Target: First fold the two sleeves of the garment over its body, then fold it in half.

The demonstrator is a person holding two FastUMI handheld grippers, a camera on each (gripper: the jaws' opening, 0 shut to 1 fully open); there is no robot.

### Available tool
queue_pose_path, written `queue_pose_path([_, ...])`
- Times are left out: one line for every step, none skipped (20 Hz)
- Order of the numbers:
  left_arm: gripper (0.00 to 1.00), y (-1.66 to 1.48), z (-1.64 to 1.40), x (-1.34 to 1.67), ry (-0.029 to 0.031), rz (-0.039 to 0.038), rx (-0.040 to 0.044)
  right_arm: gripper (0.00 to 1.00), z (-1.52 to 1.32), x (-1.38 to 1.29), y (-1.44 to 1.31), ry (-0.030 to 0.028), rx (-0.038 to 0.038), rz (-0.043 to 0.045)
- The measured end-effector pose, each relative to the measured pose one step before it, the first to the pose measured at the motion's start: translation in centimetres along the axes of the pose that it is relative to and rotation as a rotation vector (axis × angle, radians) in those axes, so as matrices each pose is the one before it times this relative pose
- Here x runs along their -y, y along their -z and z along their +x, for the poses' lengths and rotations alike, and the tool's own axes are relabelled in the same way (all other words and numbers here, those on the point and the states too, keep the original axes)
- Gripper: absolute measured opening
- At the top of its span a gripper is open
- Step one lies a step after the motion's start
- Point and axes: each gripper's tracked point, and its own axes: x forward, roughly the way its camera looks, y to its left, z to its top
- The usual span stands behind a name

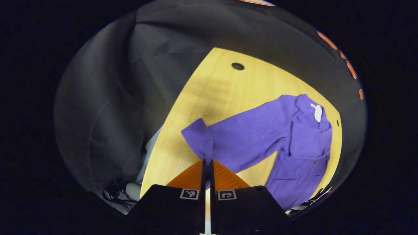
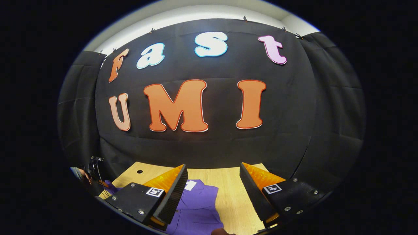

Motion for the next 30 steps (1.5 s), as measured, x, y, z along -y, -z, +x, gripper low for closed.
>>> queue_pose_path([0.07,-0.623,-0.893,1.578,0.02736,0.01926,0.02452,0.95,-0.171,0.148,0.300,-0.00544,-0.00259,0.00690])
queue_pose_path([0.07,-0.670,-0.556,1.591,0.02503,0.00931,0.01470,0.95,-0.061,0.302,0.323,-0.00302,-0.00349,0.00617])
queue_pose_path([0.07,-0.621,-0.581,1.606,0.01682,0.00983,0.00667,0.95,-0.174,0.208,0.300,-0.00560,-0.00280,0.00703])
queue_pose_path([0.07,-0.641,-0.380,1.715,0.00839,0.01760,0.00572,0.95,-0.163,0.343,0.451,-0.00661,-0.00402,0.00796])
queue_pose_path([0.07,-0.555,-0.320,1.616,0.00043,0.02836,0.00962,0.95,-0.217,0.508,0.386,-0.00538,-0.00186,0.01356])
queue_pose_path([0.07,-0.612,-0.774,1.387,0.00076,0.03283,0.00797,0.95,-0.098,0.693,0.257,0.00021,-0.00144,0.01175])
queue_pose_path([0.07,-0.915,-0.594,1.607,0.00424,0.03356,0.01077,0.95,-0.003,0.539,0.265,0.00942,-0.00515,0.00527])
queue_pose_path([0.07,-0.780,-0.357,1.445,0.00287,0.02551,0.00958,0.95,-0.125,0.577,0.272,0.00257,-0.00320,0.00232])
queue_pose_path([0.07,-0.771,-0.450,1.781,0.01362,0.02765,0.00670,0.94,-0.067,0.308,0.204,0.00304,-0.00125,0.00177])
queue_pose_path([0.07,-0.747,-0.220,1.755,0.01487,0.02125,0.00889,0.94,0.023,0.456,0.179,0.00131,-0.00112,0.00293])
queue_pose_path([0.07,-1.051,-0.179,2.771,0.03081,0.03634,0.00650,0.94,-0.159,0.505,0.099,0.00210,-0.00157,0.00304])
queue_pose_path([0.07,-1.061,-0.037,3.243,0.02692,0.04574,0.00523,0.94,-0.066,0.629,0.103,0.00123,0.00269,0.00336])
queue_pose_path([0.07,-0.664,-0.018,1.881,0.01708,0.02790,0.00498,0.94,-0.030,0.331,0.030,0.00059,0.00164,0.00279])
queue_pose_path([0.07,-0.741,-0.032,1.951,0.01598,0.02263,-0.00087,0.94,-0.209,0.149,0.025,-0.00786,0.00079,0.00206])
queue_pose_path([0.07,-0.860,0.171,1.785,0.01806,0.01572,0.00111,0.94,-0.110,0.328,0.211,-0.00077,-0.00368,-0.00093])
queue_pose_path([0.07,-0.768,-0.045,1.852,0.01971,0.01409,0.00036,0.94,-0.069,0.355,0.311,-0.00052,-0.00269,-0.00371])
queue_pose_path([0.07,-1.274,0.356,2.374,0.02174,0.02165,0.00451,0.94,0.278,0.877,0.274,0.00830,-0.00485,-0.00643])
queue_pose_path([0.07,-1.205,0.507,2.216,0.01766,0.02587,0.00482,0.94,-0.246,0.222,0.208,-0.00390,-0.00302,0.00190])
queue_pose_path([0.07,-0.558,0.401,1.694,0.01570,0.02326,-0.00573,0.94,-0.211,0.388,0.253,0.00036,-0.00452,0.00534])
queue_pose_path([0.07,-0.364,0.479,1.707,0.01496,0.02425,-0.00790,0.94,-0.144,0.361,0.144,-0.00197,-0.00155,0.00790])
queue_pose_path([0.07,-0.491,0.478,1.582,0.01201,0.02543,-0.00825,0.95,-0.173,0.371,0.204,0.00121,-0.00305,0.00603])
queue_pose_path([0.07,-0.781,0.559,1.389,0.01077,0.02511,-0.00486,0.94,-0.174,0.599,0.119,0.00505,-0.00061,0.00805])
queue_pose_path([0.07,-0.652,0.686,1.398,0.00725,0.01964,-0.00629,0.95,-0.108,0.429,0.058,0.00038,-0.00058,0.00926])
queue_pose_path([0.07,-0.505,0.904,1.626,0.01212,0.02119,-0.00934,0.95,-0.308,0.667,0.258,0.00388,-0.00196,0.01316])
queue_pose_path([0.07,-0.532,1.094,1.923,0.01682,0.02779,-0.01518,0.95,-0.212,0.438,0.243,0.00115,-0.00300,0.00861])
queue_pose_path([0.07,-0.604,1.688,1.807,0.00180,0.03432,-0.01609,0.95,-0.270,0.919,0.391,0.01040,-0.00544,0.01019])
queue_pose_path([0.07,-0.249,0.870,0.746,-0.00661,0.01413,-0.00461,0.94,-0.199,0.506,0.159,0.00491,-0.00296,0.00430])
queue_pose_path([0.07,-0.271,0.893,0.524,-0.01146,0.01379,-0.00174,0.95,-0.206,0.469,0.122,0.00512,0.00002,0.00560])
queue_pose_path([0.07,-0.193,0.743,0.298,-0.01973,0.00706,0.00281,0.94,-0.163,0.383,0.110,0.00151,-0.00271,0.00534])
queue_pose_path([0.08,-0.234,0.678,0.518,-0.00738,0.00924,0.00809,0.94,-0.281,0.540,0.149,0.00526,-0.00261,0.00612])
